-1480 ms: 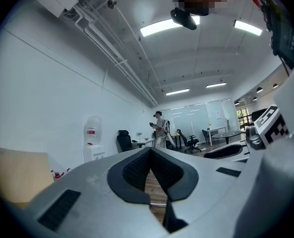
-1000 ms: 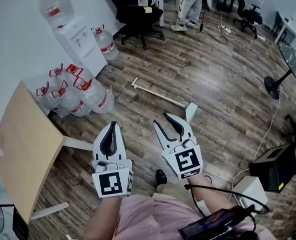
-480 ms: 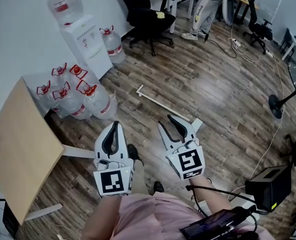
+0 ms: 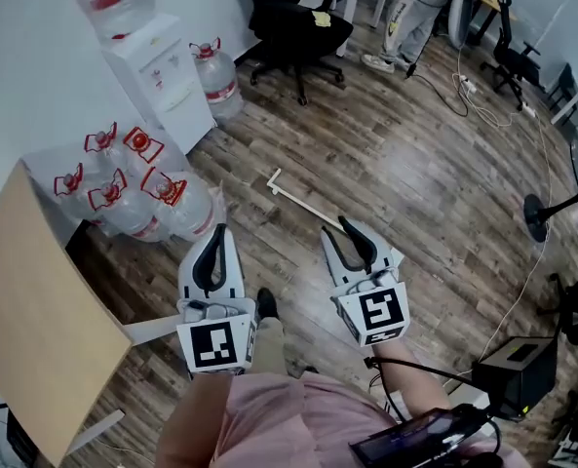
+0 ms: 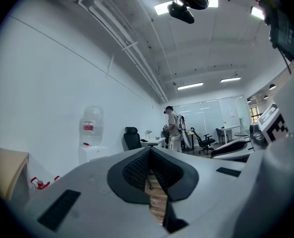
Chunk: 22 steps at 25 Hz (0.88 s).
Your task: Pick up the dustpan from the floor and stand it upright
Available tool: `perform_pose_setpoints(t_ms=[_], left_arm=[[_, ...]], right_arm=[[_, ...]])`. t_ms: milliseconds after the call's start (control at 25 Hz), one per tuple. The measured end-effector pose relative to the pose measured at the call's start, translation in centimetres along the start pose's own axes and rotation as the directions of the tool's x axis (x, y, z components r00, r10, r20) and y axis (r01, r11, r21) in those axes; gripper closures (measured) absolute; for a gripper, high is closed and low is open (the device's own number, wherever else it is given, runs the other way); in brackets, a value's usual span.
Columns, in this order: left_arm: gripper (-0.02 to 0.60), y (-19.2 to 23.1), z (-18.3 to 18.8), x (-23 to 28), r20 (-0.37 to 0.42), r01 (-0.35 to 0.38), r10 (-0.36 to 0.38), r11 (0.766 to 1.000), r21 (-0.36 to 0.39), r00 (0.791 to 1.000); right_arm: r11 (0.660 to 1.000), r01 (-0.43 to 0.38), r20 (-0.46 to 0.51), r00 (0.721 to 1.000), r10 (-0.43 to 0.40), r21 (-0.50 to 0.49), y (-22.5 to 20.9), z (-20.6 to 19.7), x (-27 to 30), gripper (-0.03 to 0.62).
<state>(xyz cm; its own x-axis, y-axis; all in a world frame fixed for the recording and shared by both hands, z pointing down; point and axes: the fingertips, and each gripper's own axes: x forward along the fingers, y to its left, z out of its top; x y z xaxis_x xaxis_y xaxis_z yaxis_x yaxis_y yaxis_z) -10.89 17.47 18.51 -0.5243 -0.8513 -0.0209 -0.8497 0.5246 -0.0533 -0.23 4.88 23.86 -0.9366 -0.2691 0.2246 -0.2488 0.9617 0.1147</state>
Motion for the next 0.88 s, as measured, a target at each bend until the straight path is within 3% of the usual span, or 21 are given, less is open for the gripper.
perform_pose_setpoints(t_ms=[360,600,880], left_arm=[[0.572,6.4,1.0,9.5,0.015,0.026,-0.025,0.999,-0.041,1.000],[0.572,8.8,2.4,11.9,0.040,0.021,-0.020,0.999,-0.025,0.999],[0.572,10.0,1.1,14.2,0.008,0.009,-0.008,1.000,-0.017,1.000]], right_arm=[[0.999,0.048,0.018,0.999,-0.048,-0.017,-3.2,4.4,11.8,0.476],[0.998,0.049,0.053,0.997,-0.047,-0.032,-3.5,7.1,15.0,0.476],[0.999,0.028,0.049,0.998,-0.026,-0.036,-4.2,7.1,17.9,0.476]])
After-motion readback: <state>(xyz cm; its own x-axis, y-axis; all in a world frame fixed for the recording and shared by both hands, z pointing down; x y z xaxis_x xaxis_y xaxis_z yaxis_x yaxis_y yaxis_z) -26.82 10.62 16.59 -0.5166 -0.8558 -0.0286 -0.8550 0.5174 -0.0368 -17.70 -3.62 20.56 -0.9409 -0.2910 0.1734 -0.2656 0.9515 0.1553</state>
